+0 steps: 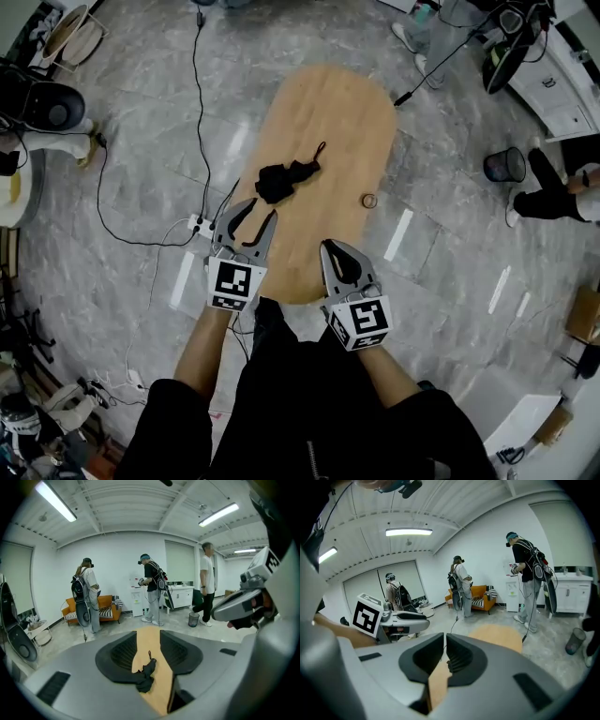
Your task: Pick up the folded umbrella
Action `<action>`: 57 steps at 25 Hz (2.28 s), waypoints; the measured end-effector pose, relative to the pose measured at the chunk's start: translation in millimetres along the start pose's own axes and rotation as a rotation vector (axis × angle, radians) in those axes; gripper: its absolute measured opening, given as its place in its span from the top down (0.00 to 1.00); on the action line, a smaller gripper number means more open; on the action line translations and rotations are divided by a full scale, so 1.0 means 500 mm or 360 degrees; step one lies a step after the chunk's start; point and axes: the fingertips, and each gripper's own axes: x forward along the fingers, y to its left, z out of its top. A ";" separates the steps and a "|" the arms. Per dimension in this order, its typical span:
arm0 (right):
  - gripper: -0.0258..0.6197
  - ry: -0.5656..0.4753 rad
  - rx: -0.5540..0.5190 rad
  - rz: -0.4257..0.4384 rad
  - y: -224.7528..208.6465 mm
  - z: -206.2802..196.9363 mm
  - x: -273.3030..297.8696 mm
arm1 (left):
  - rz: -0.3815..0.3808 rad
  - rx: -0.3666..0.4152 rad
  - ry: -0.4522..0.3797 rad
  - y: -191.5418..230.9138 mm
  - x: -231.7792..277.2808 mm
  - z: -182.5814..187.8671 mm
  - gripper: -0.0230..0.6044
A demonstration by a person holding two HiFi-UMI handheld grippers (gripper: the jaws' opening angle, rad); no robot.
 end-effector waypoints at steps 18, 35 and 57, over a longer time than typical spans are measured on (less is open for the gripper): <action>0.92 0.0109 0.0068 0.0077 -0.086 -0.047 0.068 | -0.0089 0.0197 0.0208 -0.016 0.143 -0.090 0.59; 0.92 0.0181 0.0144 0.0020 -0.162 -0.111 0.088 | -0.0173 0.0251 0.0408 -0.027 0.285 -0.246 0.59; 0.92 0.0308 0.0267 -0.0106 -0.284 -0.228 0.107 | -0.0253 0.0220 0.0691 -0.034 0.433 -0.472 0.59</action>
